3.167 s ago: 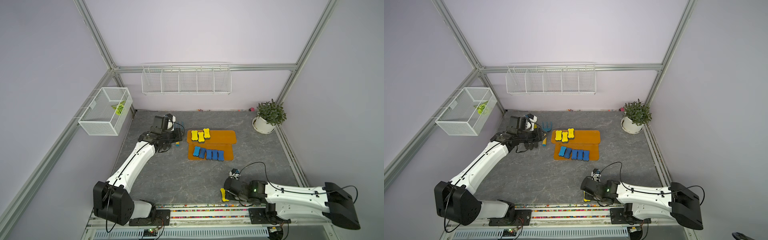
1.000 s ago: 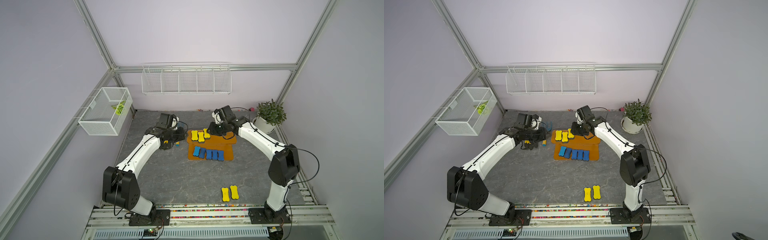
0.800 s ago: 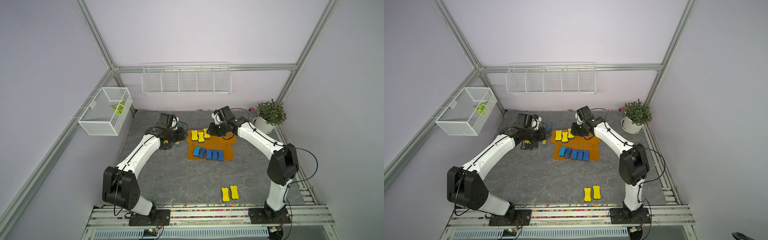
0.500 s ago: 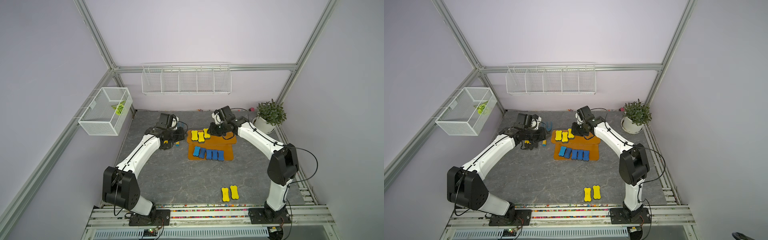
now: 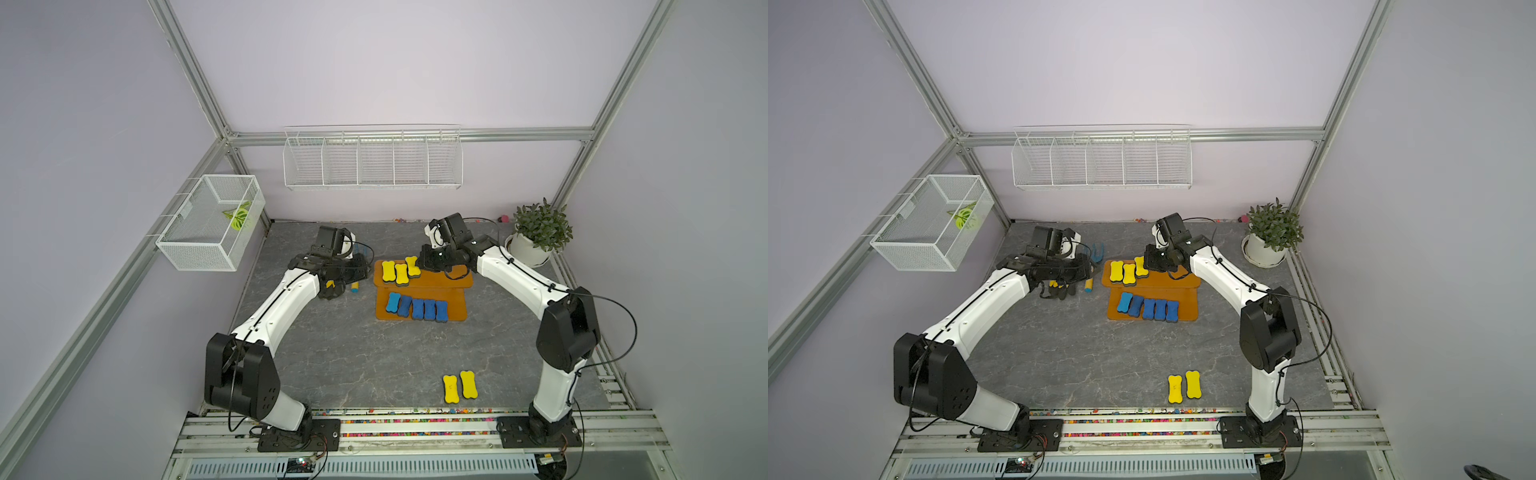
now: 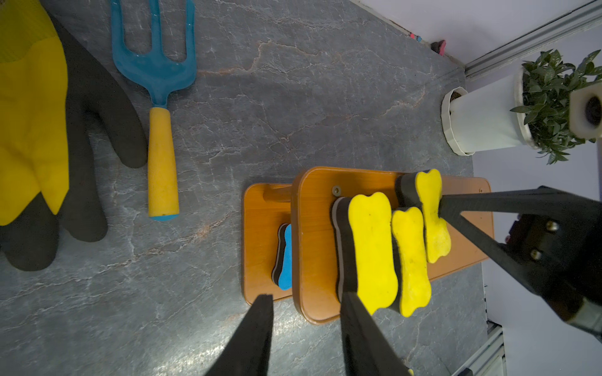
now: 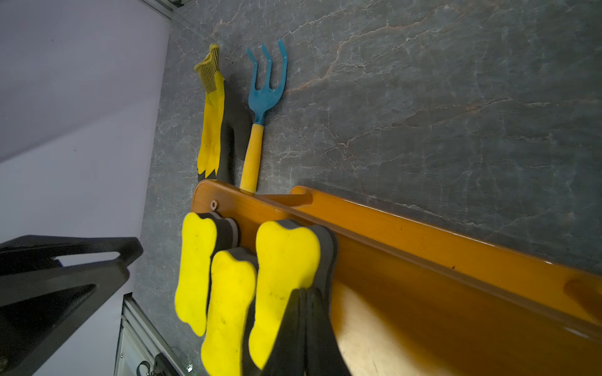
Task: Remove the whiteboard erasers from the shelf
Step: Pick up the whiteboard eraser from the shelf.
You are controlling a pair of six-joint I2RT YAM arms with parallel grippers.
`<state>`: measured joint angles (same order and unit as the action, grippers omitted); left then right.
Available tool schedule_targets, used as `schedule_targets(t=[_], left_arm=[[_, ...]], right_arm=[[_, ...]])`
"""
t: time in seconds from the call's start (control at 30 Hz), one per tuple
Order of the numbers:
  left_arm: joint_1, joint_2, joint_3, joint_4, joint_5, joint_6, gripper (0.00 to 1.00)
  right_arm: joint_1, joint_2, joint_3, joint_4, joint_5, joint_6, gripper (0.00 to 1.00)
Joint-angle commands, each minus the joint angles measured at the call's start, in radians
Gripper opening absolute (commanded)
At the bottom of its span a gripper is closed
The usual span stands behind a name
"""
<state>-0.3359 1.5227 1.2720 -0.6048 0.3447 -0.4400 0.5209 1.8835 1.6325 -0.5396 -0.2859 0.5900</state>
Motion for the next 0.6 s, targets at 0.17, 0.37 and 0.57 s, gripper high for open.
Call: schedule_targets(t=[0.17, 0.37, 0.57], left_arm=[[0.009, -0.023, 0.007, -0.010, -0.008, 0.016, 0.40], [0.008, -0.039, 0.002, -0.011, -0.009, 0.015, 0.40], [0.008, -0.062, -0.014, -0.006, -0.008, 0.012, 0.40]], right_arm=[[-0.010, -0.045, -0.065, -0.018, 0.034, 0.014, 0.00], [-0.012, -0.106, -0.084, -0.007, 0.051, 0.031, 0.00], [-0.005, -0.187, -0.131, 0.000, 0.072, 0.054, 0.00]])
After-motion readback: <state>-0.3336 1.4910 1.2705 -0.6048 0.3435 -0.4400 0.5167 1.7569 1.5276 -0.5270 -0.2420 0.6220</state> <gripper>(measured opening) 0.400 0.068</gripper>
